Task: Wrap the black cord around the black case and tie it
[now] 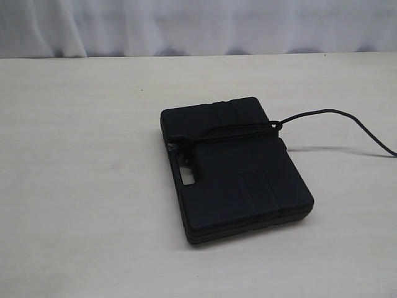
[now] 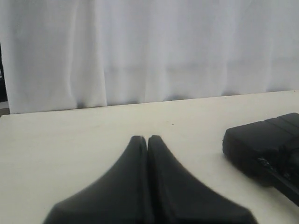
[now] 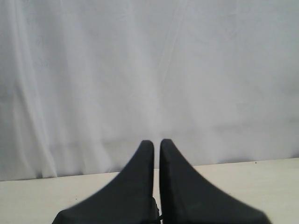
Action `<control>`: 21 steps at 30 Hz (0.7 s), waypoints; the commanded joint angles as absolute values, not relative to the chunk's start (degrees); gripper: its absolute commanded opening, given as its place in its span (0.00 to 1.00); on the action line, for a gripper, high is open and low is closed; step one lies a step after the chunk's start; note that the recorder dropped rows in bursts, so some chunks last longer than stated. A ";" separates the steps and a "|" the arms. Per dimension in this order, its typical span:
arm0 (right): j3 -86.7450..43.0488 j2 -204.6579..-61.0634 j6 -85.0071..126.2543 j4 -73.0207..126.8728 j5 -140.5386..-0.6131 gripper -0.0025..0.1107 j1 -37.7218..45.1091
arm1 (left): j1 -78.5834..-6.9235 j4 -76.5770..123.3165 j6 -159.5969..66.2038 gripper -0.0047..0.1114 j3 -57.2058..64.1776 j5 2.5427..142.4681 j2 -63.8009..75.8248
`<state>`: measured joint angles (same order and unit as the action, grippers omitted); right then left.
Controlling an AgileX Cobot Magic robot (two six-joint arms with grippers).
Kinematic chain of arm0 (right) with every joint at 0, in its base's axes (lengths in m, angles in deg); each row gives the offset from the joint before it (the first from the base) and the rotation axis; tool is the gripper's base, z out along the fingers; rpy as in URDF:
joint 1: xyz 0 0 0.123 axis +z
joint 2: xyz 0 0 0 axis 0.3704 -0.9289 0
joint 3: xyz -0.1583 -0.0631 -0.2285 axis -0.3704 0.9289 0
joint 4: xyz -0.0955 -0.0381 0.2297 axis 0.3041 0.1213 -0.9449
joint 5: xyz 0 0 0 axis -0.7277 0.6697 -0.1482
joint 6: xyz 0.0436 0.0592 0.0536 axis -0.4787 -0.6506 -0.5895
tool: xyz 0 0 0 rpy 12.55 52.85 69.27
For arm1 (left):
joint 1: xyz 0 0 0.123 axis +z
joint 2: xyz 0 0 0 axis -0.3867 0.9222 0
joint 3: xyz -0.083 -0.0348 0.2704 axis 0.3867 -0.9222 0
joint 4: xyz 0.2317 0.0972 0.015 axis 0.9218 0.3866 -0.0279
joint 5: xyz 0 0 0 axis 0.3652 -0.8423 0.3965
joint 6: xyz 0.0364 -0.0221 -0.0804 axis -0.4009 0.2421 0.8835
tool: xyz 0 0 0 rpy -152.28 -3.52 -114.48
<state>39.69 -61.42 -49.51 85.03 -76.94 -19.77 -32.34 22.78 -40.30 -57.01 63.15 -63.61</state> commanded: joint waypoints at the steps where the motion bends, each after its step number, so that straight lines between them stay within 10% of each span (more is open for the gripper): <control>1: 40.04 -61.06 -49.67 85.23 -76.51 0.06 -19.62 | -31.32 23.37 -44.32 0.04 -57.21 62.90 -63.80; 21: 40.04 -61.06 -49.67 85.23 -76.51 0.06 -19.62 | -26.07 23.71 -43.99 0.04 -57.21 55.28 -63.80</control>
